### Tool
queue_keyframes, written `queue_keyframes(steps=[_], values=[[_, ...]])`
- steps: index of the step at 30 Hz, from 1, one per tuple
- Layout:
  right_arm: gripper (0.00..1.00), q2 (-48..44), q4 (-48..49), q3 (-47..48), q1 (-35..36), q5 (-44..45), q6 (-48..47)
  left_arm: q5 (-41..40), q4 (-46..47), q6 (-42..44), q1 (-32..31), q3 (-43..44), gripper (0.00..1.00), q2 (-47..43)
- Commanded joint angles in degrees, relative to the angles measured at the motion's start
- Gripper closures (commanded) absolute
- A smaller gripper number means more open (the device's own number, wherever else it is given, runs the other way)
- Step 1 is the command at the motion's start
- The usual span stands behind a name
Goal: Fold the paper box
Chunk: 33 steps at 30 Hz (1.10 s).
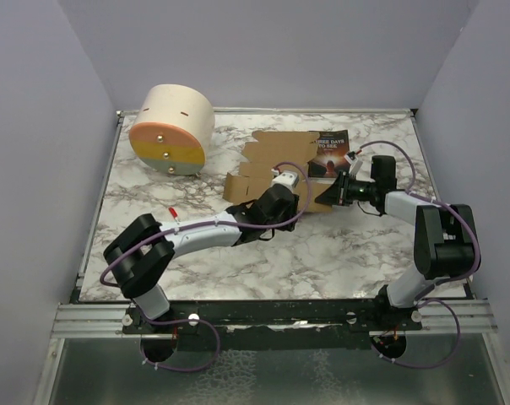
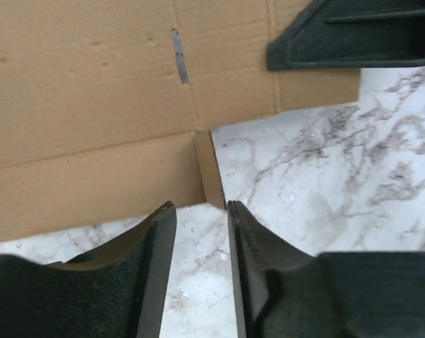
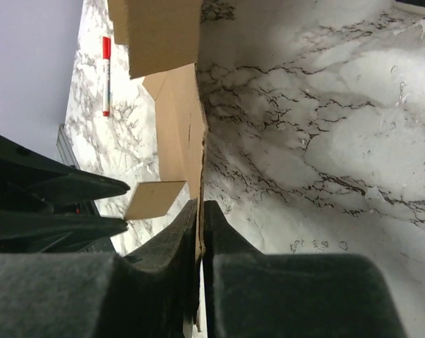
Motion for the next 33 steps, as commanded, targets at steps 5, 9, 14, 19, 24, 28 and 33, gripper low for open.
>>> queue_keyframes(steps=[5,9,14,19,24,28,33], values=[[0.99,-3.3,0.1,1.3,-0.8,-2.8,-4.9,12.4,11.7,-1.5,5.9,-9.1,0.45,-11.5],[0.99,-5.4,0.7,0.9,-1.1,-6.0,-7.6,19.5,17.3,-1.3,12.8,-15.9,0.43,-18.9],[0.99,-6.9,1.9,0.4,-1.1,-9.2,-8.9,11.5,22.9,4.8,19.1,-27.3,0.08,-33.5],[0.99,-7.4,2.3,0.4,-1.1,-12.5,-10.7,16.5,25.9,5.9,26.7,-33.2,0.01,-44.2],[0.99,-8.4,2.0,0.5,-1.1,-15.3,-13.2,28.7,28.4,2.1,35.5,-32.3,0.01,-41.7],[0.99,-9.8,0.9,0.9,-1.1,-16.6,-15.1,38.3,36.6,-3.9,41.8,-32.8,0.05,-36.8],[0.99,-10.5,0.9,1.0,-1.1,-19.8,-15.9,44.5,46.5,-10.2,46.0,-33.1,0.06,-30.6]])
